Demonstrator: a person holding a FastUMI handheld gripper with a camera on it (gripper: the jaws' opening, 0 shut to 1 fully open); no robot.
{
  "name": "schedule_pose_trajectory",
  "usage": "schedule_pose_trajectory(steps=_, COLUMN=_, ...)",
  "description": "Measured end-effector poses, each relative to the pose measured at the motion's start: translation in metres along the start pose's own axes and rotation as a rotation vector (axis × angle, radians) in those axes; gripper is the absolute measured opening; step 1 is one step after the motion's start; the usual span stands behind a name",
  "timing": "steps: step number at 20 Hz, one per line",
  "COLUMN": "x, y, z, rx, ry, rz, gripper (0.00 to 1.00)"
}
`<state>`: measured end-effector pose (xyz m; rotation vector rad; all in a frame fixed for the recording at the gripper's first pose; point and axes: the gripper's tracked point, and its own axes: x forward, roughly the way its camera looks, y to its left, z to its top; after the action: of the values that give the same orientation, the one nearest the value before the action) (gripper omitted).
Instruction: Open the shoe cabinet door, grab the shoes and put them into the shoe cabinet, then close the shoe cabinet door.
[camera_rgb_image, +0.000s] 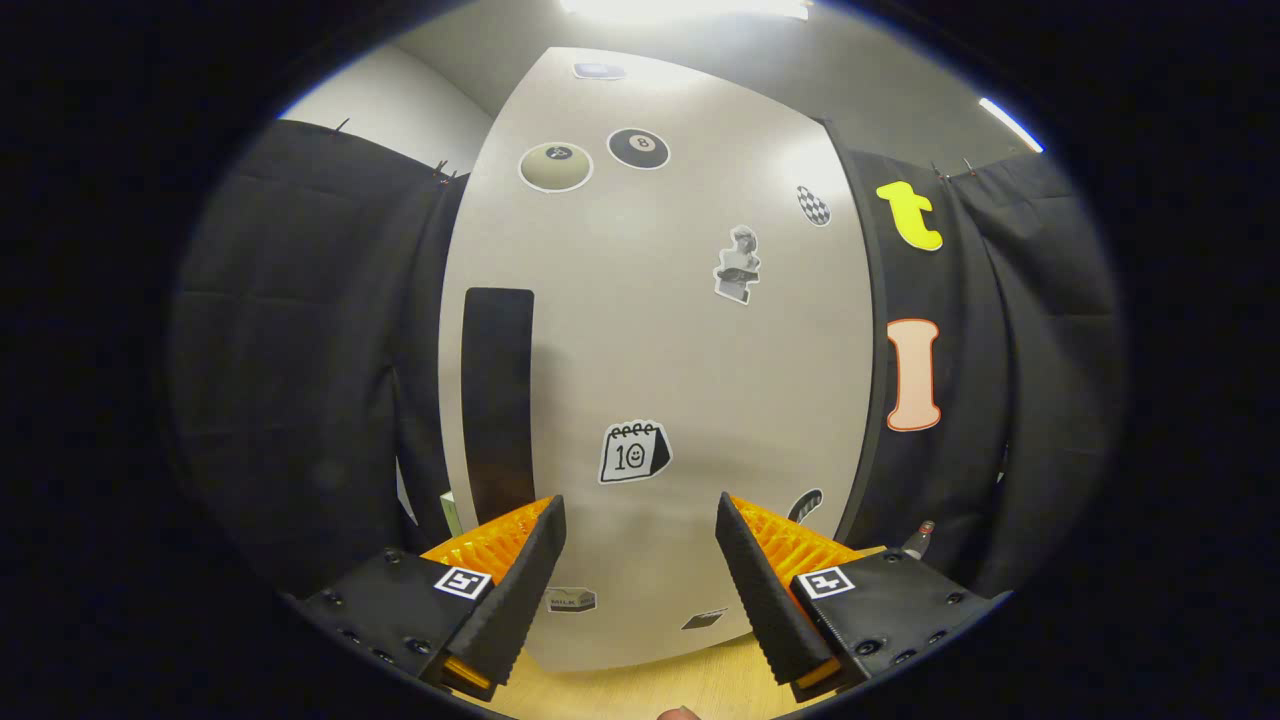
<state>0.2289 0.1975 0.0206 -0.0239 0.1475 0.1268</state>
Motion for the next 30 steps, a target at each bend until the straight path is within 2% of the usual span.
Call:
schedule_pose_trajectory(steps=4, x=-0.021, y=-0.009, z=0.011, rx=0.039, ry=-0.032, rz=-0.006, gripper=0.95)
schedule_pose_trajectory(steps=9, x=-0.086, y=-0.044, z=0.020, rx=0.057, ry=-0.047, rz=-0.036, gripper=0.95)
schedule_pose_trajectory(steps=15, x=-0.145, y=-0.090, z=0.020, rx=0.005, ry=-0.053, rz=-0.103, gripper=0.95)
schedule_pose_trajectory(steps=23, x=-0.191, y=-0.134, z=0.028, rx=-0.030, ry=-0.107, rz=-0.177, gripper=0.95)
schedule_pose_trajectory(steps=30, x=-0.198, y=-0.147, z=0.021, rx=-0.009, ry=-0.100, rz=-0.188, gripper=0.95)
